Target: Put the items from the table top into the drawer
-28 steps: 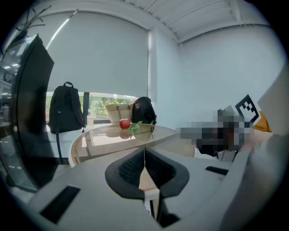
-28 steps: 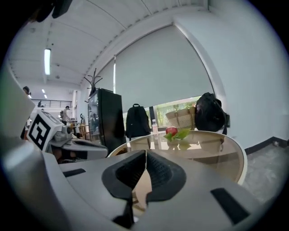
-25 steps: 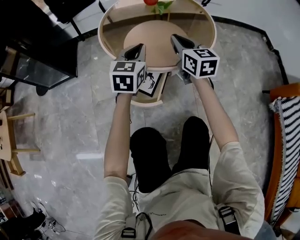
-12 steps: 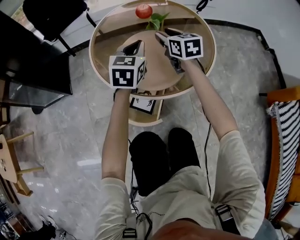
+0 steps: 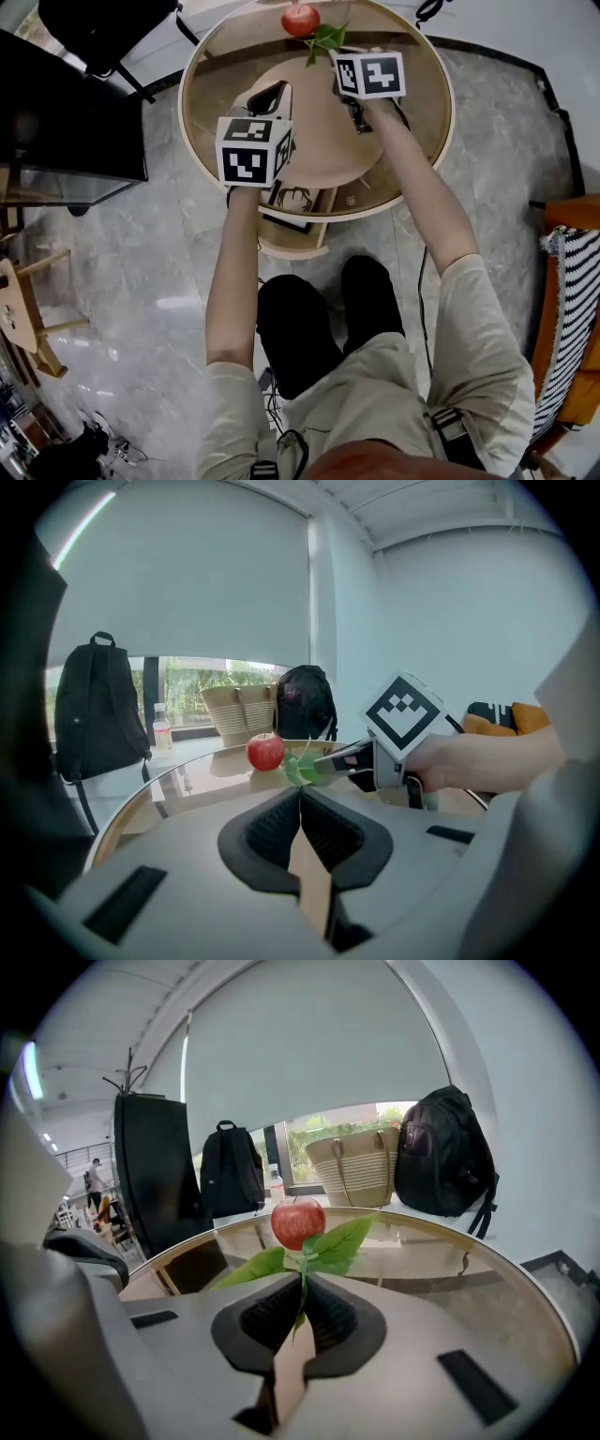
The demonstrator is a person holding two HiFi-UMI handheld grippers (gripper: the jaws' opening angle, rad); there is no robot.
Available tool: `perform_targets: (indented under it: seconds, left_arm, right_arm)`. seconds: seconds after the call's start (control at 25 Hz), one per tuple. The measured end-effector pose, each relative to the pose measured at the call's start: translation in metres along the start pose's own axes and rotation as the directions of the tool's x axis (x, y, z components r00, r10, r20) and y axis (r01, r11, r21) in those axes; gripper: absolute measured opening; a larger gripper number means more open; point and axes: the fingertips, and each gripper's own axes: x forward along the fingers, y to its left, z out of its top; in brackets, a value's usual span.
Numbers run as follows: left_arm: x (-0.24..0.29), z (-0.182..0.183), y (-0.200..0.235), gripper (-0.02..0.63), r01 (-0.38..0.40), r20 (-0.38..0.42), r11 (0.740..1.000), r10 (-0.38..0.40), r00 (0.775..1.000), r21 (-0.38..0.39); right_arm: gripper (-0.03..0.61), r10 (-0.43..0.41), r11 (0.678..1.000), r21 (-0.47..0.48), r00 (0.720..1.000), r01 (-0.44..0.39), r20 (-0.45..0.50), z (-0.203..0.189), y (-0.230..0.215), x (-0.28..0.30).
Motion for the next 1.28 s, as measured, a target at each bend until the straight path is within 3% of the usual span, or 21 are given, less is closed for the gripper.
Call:
perform_targets:
  seconds: [0.36,0.72,0.96,1.28]
  left_arm:
    - [-0.049,-0.013,-0.011,0.021,-0.040,0.009,0.999,0.040,0.999,0.026]
    - [-0.143,-0.044,-0.027,0.021,-0.097,0.029,0.995,0.097,0.995,0.006]
    - [-0.201,-0.077,-0.023,0.021,-0.156,0.008,0.987,0.157,0.988,-0.035]
    - [-0.252,-0.142,-0.022,0.021,-0.214,0.014,0.972,0.217,0.976,-0.093]
  right_arm:
    - [0.038,0.055,0.998,0.005,0.998,-0.055,0.043,-0.022,0.018,-0.050]
    - [0.038,0.190,0.982,-0.019,0.980,-0.190,0.053,-0.058,0.097,-0.111]
    - [0.038,0.303,0.952,-0.059,0.952,-0.300,0.044,-0.073,0.168,-0.134]
    - [0.038,0.472,0.877,-0.129,0.880,-0.464,0.045,-0.102,0.264,-0.155]
